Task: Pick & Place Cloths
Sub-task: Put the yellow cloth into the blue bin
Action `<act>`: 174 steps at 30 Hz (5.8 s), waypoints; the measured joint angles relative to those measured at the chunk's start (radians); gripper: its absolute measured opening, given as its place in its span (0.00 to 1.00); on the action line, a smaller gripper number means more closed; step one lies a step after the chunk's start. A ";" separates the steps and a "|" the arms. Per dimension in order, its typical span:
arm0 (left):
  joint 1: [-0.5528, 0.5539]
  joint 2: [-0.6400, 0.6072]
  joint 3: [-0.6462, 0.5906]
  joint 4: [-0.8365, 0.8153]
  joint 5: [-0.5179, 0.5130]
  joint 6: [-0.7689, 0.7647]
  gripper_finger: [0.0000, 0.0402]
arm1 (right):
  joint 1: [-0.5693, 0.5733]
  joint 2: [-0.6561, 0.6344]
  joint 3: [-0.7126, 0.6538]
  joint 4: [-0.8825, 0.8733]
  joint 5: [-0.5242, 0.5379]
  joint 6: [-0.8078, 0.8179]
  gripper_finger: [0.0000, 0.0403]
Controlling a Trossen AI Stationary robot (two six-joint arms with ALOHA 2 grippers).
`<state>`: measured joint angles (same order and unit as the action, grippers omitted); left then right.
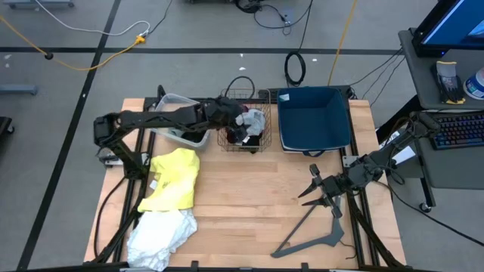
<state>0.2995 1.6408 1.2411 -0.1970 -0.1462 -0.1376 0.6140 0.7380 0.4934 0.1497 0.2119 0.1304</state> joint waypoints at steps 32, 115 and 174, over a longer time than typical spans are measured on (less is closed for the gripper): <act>-0.648 -0.176 -0.001 -0.904 -0.041 -0.949 0.81 | 0.000 0.000 0.000 0.000 -0.001 0.000 0.28; -0.694 -0.176 -0.261 -0.224 0.010 -0.716 0.11 | 0.000 0.000 0.000 0.003 0.000 -0.019 0.28; -0.469 -0.176 0.002 0.203 0.175 -0.179 0.11 | 0.023 0.253 0.145 0.542 0.156 -1.104 0.30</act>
<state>-0.1692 1.4651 1.2427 0.0063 0.0291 -0.3161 0.6365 0.9908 0.6381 0.6918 0.3674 -0.9732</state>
